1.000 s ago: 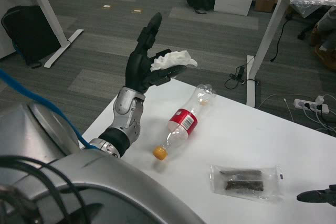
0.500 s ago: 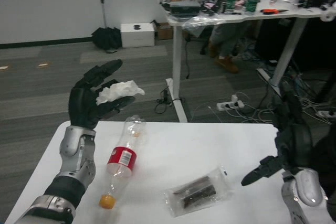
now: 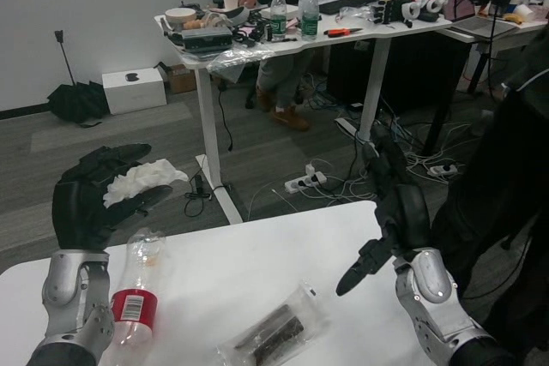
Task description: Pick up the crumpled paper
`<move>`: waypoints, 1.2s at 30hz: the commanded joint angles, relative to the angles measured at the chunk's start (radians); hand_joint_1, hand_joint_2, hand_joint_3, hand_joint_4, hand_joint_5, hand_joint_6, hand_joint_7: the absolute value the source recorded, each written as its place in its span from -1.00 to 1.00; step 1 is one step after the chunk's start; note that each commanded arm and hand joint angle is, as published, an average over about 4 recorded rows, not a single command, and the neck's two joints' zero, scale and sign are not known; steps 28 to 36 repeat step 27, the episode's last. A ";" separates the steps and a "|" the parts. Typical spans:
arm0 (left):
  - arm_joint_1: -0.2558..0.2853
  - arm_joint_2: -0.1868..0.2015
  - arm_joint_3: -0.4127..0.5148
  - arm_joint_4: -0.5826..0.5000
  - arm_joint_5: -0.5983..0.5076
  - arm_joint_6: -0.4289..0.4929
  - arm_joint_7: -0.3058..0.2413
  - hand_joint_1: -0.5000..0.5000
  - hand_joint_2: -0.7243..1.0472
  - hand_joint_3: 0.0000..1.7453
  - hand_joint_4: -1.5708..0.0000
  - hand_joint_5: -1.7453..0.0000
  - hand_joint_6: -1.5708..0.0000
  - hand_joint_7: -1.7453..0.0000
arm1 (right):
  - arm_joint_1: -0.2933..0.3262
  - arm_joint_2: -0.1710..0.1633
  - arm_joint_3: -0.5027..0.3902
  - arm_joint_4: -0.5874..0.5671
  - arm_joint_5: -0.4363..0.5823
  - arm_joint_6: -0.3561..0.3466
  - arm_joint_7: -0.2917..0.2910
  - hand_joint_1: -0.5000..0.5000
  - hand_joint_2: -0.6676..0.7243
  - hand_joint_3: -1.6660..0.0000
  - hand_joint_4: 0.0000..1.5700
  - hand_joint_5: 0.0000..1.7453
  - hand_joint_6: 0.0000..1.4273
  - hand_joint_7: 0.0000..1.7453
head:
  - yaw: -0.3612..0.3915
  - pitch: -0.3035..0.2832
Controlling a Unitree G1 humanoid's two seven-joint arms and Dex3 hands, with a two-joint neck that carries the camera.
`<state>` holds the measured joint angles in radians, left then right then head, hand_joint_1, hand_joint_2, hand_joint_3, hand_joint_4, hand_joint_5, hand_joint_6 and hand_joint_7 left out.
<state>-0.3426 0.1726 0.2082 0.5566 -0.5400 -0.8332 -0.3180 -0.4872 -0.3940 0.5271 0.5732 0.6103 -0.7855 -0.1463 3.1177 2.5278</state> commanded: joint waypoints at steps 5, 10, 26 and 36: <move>-0.018 0.004 -0.002 0.011 -0.026 0.003 0.001 0.16 0.40 -1.00 -1.00 -1.00 -0.53 0.60 | -0.014 0.013 -0.022 -0.019 -0.014 -0.012 -0.006 -0.33 1.00 0.98 -1.00 -1.00 -1.00 -1.00 | 0.008 -0.002; -0.018 0.003 -0.003 0.011 -0.026 0.003 0.002 0.16 0.40 -0.98 -1.00 -1.00 -0.56 0.60 | -0.022 0.014 -0.022 -0.019 -0.019 -0.012 -0.006 -0.33 1.00 1.00 -1.00 -1.00 -1.00 -1.00 | 0.019 0.003; -0.019 -0.002 -0.016 0.010 -0.029 0.003 0.004 0.16 0.40 -1.00 -1.00 -1.00 -0.57 0.60 | -0.024 0.014 -0.014 -0.023 -0.021 -0.012 -0.007 -0.33 1.00 1.00 -1.00 -1.00 -1.00 -1.00 | 0.024 0.011; -0.019 -0.002 -0.016 0.010 -0.029 0.003 0.004 0.16 0.40 -1.00 -1.00 -1.00 -0.57 0.60 | -0.024 0.014 -0.014 -0.023 -0.021 -0.012 -0.007 -0.33 1.00 1.00 -1.00 -1.00 -1.00 -1.00 | 0.024 0.011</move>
